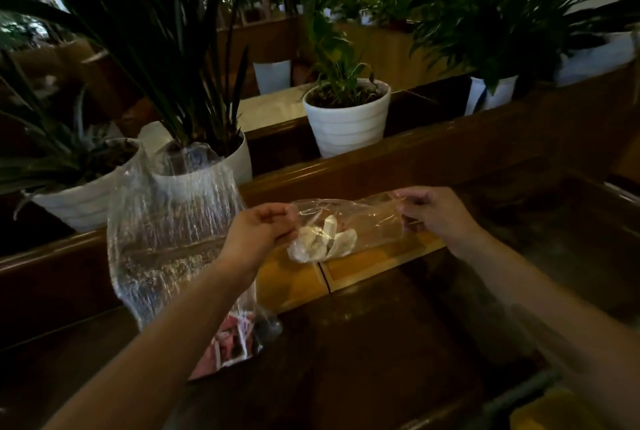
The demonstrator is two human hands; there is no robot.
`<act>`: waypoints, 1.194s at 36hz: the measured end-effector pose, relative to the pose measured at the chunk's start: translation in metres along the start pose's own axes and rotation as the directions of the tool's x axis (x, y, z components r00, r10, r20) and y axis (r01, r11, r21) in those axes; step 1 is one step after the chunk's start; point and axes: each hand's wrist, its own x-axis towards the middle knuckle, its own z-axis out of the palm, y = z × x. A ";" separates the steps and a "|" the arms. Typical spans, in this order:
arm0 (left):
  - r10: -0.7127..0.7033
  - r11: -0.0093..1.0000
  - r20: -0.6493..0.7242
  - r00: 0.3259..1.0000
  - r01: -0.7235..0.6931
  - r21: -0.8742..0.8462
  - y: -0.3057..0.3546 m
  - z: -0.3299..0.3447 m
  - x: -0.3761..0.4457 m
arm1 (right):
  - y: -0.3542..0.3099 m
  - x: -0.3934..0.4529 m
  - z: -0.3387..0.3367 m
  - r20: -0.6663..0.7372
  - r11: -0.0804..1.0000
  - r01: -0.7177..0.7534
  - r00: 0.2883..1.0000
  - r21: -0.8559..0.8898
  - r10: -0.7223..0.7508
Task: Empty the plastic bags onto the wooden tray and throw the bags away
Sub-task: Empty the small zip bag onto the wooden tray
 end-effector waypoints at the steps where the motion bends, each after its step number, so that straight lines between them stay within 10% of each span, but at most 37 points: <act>1: -0.010 1.000 0.005 1.000 0.010 -0.005 0.001 -0.001 0.004 | 0.002 0.003 0.000 0.001 1.000 -0.007 1.000 -0.009 0.007; 14: 0.078 0.967 0.006 0.997 -0.077 0.244 0.030 0.012 0.041 | 0.025 0.038 0.015 0.007 0.982 -0.174 0.985 0.078 0.174; 31: 0.446 0.540 0.244 0.861 -0.476 0.694 0.070 0.045 0.075 | 0.039 0.046 0.019 -0.004 0.957 -0.225 0.973 0.182 0.230; 43: 0.459 0.571 0.240 0.855 -0.491 0.658 0.091 0.045 0.082 | 0.031 0.047 0.022 -0.007 0.964 -0.179 0.983 0.198 0.185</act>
